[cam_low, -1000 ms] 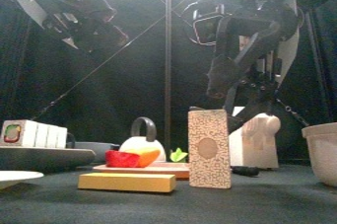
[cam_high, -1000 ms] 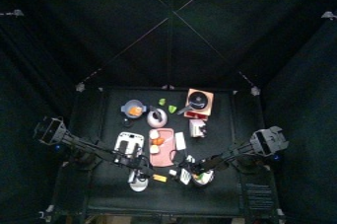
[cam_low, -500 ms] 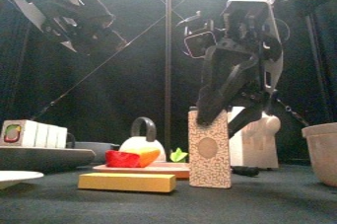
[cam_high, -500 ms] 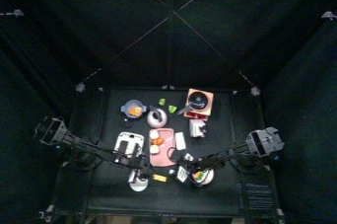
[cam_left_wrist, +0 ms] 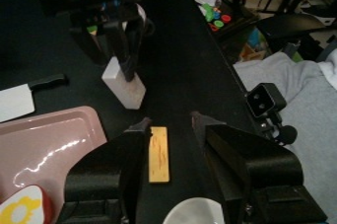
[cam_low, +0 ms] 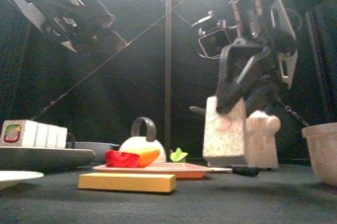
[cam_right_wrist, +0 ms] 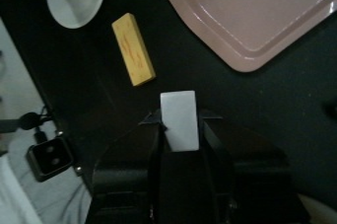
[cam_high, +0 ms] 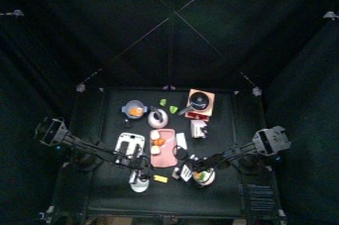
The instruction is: Flip rice to upright orientation
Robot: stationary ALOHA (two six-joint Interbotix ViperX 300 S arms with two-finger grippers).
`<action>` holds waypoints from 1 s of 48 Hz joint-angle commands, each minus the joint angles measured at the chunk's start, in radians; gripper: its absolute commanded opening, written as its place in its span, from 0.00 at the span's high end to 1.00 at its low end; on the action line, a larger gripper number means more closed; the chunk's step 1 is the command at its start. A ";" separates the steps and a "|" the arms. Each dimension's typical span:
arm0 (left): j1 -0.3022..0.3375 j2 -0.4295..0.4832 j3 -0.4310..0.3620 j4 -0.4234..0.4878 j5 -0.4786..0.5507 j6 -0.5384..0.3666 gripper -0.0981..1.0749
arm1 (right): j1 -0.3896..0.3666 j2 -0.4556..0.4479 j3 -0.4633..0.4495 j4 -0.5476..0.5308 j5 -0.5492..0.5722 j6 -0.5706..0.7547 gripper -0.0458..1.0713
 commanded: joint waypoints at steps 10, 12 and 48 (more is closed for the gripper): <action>0.003 -0.006 -0.009 0.002 -0.005 0.002 0.25 | 0.005 -0.072 0.091 0.084 -0.256 0.002 0.48; 0.003 -0.006 -0.009 0.002 -0.005 0.002 0.25 | 0.005 -0.063 0.098 0.084 -0.298 0.002 0.48; 0.003 -0.002 -0.008 0.000 -0.005 0.002 0.24 | 0.021 0.029 0.054 0.067 -0.133 -0.006 0.14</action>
